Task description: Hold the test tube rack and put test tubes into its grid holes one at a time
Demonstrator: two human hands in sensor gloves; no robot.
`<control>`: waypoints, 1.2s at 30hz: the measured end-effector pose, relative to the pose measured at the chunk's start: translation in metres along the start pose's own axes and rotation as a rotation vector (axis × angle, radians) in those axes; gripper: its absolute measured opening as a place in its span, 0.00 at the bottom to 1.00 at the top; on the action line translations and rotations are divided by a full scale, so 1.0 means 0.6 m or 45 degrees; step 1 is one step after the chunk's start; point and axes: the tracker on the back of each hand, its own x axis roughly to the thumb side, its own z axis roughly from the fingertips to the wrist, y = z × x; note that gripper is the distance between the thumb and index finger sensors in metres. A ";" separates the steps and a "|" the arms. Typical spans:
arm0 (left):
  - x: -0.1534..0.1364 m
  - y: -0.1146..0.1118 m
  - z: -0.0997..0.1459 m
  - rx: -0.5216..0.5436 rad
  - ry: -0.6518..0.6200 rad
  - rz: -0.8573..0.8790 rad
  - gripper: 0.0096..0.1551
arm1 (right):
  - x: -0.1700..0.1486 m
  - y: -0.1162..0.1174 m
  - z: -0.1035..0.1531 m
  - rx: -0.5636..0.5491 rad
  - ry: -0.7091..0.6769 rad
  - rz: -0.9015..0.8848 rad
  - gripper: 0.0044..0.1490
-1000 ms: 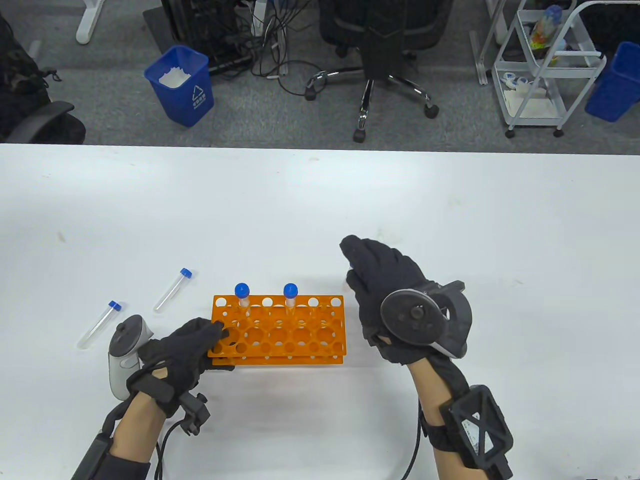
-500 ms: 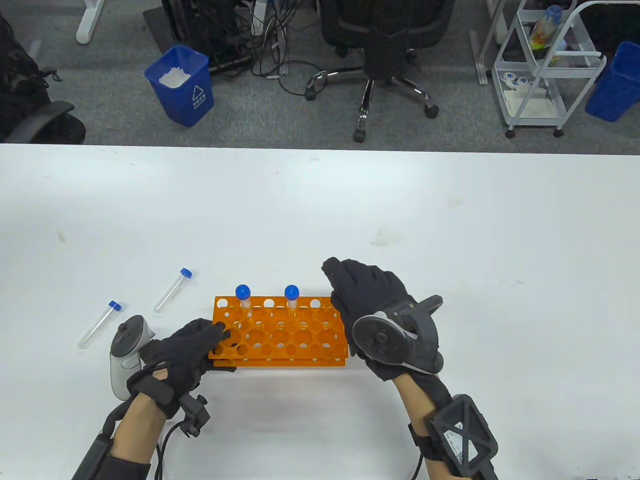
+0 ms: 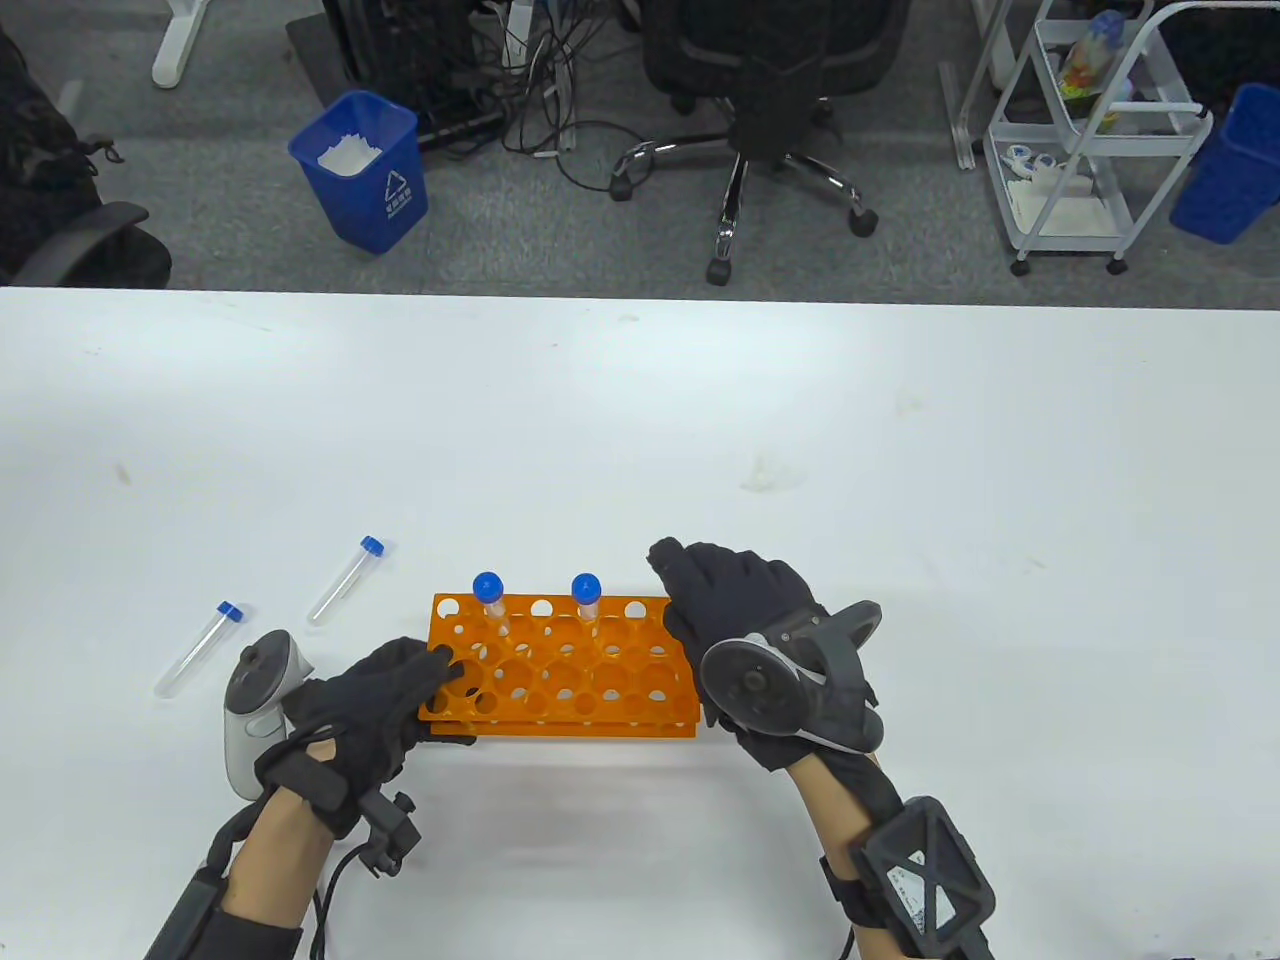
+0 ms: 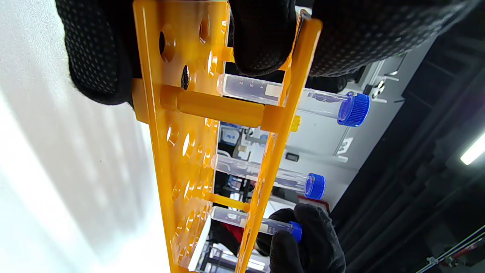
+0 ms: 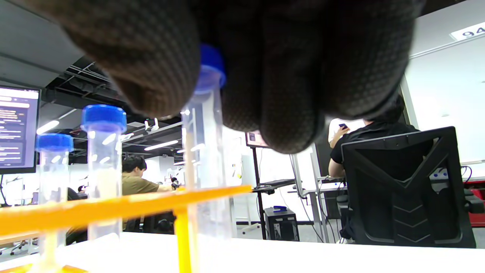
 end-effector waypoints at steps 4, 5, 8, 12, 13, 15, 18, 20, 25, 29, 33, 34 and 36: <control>0.000 -0.001 0.000 0.002 -0.001 0.002 0.24 | 0.000 0.004 0.002 0.009 -0.001 0.016 0.36; 0.000 -0.001 0.000 0.006 -0.002 -0.001 0.24 | 0.000 0.005 0.003 0.013 -0.001 0.017 0.36; 0.000 -0.001 0.000 0.013 0.004 -0.010 0.24 | -0.001 0.006 0.003 0.073 0.013 0.023 0.37; -0.001 -0.001 0.000 0.020 0.009 -0.010 0.24 | -0.006 -0.005 0.004 0.168 0.052 0.003 0.46; -0.001 -0.001 0.000 0.020 0.009 -0.009 0.24 | -0.007 -0.010 0.005 0.169 0.056 -0.007 0.48; 0.000 -0.001 0.000 0.022 0.008 -0.008 0.24 | -0.010 -0.031 0.009 0.117 0.079 -0.029 0.48; 0.000 -0.002 0.000 0.027 0.006 -0.005 0.24 | -0.018 -0.065 0.017 -0.030 0.135 -0.079 0.45; 0.000 -0.002 0.000 0.031 0.004 -0.002 0.24 | -0.025 -0.081 0.026 -0.105 0.183 -0.132 0.42; 0.000 -0.002 0.000 0.053 -0.013 0.008 0.24 | -0.060 -0.078 0.062 -0.219 0.361 -0.425 0.37; 0.001 -0.002 0.000 0.066 -0.031 0.011 0.24 | -0.085 -0.026 0.082 0.037 0.474 -0.574 0.35; 0.000 -0.003 -0.001 0.071 -0.043 0.017 0.24 | -0.100 0.031 0.095 0.229 0.552 -0.868 0.35; 0.000 -0.003 -0.001 0.072 -0.044 0.019 0.24 | -0.103 0.044 0.099 0.267 0.569 -0.945 0.36; 0.000 -0.005 -0.001 0.074 -0.047 0.018 0.24 | -0.106 0.066 0.105 0.319 0.602 -1.068 0.37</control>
